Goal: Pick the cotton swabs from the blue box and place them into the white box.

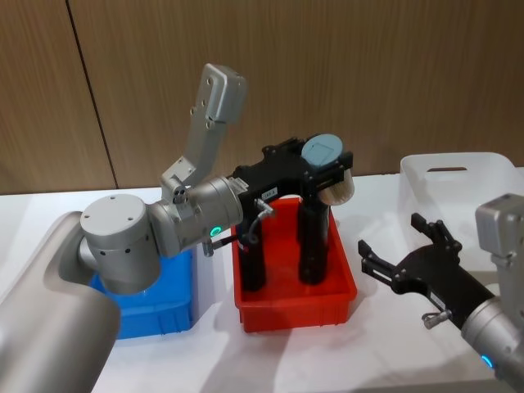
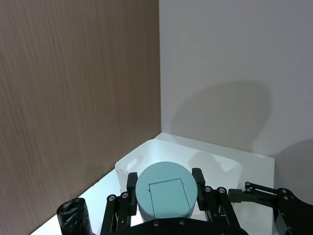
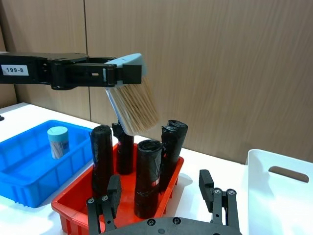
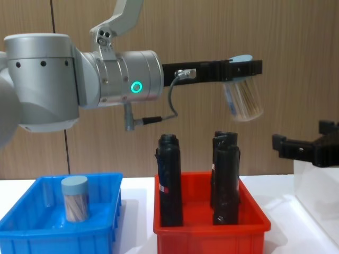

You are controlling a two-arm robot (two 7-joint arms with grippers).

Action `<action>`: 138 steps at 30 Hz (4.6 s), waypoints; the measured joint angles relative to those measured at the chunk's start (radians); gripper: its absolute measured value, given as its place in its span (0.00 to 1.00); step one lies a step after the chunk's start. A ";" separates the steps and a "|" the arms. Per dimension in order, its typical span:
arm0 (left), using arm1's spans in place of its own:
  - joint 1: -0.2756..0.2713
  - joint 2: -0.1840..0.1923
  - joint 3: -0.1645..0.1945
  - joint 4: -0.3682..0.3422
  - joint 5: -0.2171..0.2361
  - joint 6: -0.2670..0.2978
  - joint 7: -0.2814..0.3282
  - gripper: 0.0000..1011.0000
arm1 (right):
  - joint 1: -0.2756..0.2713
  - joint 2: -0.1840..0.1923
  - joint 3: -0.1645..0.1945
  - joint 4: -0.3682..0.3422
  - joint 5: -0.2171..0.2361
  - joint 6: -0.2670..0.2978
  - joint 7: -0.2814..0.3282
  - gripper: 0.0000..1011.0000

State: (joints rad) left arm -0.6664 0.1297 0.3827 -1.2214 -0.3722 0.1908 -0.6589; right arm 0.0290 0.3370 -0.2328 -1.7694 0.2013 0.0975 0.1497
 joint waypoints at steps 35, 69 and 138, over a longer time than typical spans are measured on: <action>-0.004 -0.003 0.001 0.006 0.000 -0.001 -0.004 0.66 | 0.168 -0.063 -0.015 0.095 -0.111 0.102 0.123 0.99; -0.004 -0.002 0.001 0.006 0.000 -0.001 -0.004 0.66 | 0.285 -0.120 -0.032 0.193 -0.138 0.140 0.181 0.99; -0.004 -0.002 0.001 0.006 0.000 -0.001 -0.004 0.99 | 0.304 -0.110 -0.020 0.261 -0.080 0.138 0.180 0.63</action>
State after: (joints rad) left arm -0.6706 0.1272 0.3839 -1.2157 -0.3723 0.1902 -0.6627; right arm 0.3330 0.2270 -0.2529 -1.5079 0.1210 0.2351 0.3301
